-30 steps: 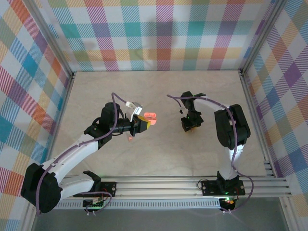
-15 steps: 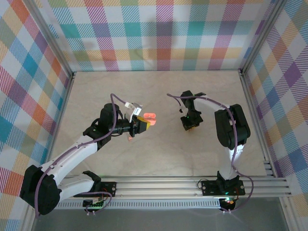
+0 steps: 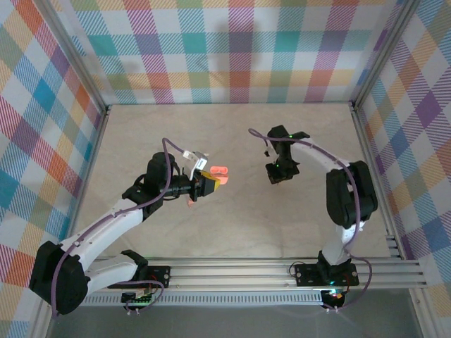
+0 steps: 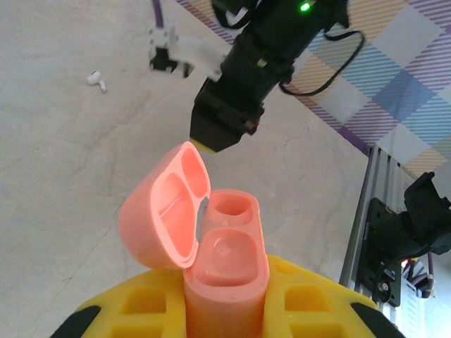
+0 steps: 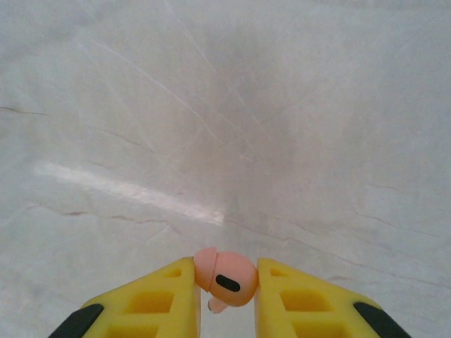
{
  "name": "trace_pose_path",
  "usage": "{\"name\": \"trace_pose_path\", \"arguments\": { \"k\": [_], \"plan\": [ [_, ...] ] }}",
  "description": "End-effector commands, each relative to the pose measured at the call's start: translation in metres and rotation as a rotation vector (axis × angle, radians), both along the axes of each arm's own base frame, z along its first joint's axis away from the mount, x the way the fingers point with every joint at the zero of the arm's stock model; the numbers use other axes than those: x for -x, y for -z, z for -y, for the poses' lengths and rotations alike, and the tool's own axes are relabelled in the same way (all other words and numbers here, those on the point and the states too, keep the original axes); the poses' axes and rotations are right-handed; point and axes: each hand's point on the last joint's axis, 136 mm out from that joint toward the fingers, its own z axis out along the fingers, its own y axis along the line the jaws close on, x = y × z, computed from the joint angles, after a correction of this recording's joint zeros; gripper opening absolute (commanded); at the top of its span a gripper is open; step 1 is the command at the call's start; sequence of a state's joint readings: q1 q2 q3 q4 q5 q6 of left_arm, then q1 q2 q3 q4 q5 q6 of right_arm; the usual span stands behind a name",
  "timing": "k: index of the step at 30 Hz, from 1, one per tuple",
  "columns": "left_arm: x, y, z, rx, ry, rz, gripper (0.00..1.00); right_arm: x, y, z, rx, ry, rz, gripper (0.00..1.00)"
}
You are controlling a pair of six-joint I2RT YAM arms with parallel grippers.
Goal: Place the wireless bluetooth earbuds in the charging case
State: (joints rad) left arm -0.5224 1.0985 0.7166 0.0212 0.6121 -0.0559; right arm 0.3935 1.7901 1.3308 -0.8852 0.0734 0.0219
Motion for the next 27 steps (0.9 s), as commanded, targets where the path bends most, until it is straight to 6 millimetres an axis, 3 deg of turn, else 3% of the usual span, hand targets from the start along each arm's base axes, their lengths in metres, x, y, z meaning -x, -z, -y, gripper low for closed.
{"name": "trace_pose_path", "arguments": {
  "k": [1,10,18,22,27],
  "plan": [
    [-0.002,-0.014,0.007,0.045,0.027,0.056,0.00,0.002,-0.039,-0.003,-0.059,0.020,0.078,0.22],
    [-0.013,-0.022,0.020,0.078,0.051,0.049,0.00,0.007,-0.120,-0.030,-0.194,-0.028,0.297,0.20],
    [-0.015,-0.031,0.030,0.104,0.063,0.111,0.00,0.025,-0.191,-0.083,-0.374,-0.161,0.509,0.19],
    [-0.010,-0.036,0.034,0.086,0.065,0.183,0.00,0.038,-0.215,-0.103,-0.428,-0.245,0.594,0.20],
    [-0.006,-0.045,0.034,0.070,0.029,0.276,0.00,0.053,-0.229,-0.125,-0.491,-0.313,0.626,0.20]
  ]
}}
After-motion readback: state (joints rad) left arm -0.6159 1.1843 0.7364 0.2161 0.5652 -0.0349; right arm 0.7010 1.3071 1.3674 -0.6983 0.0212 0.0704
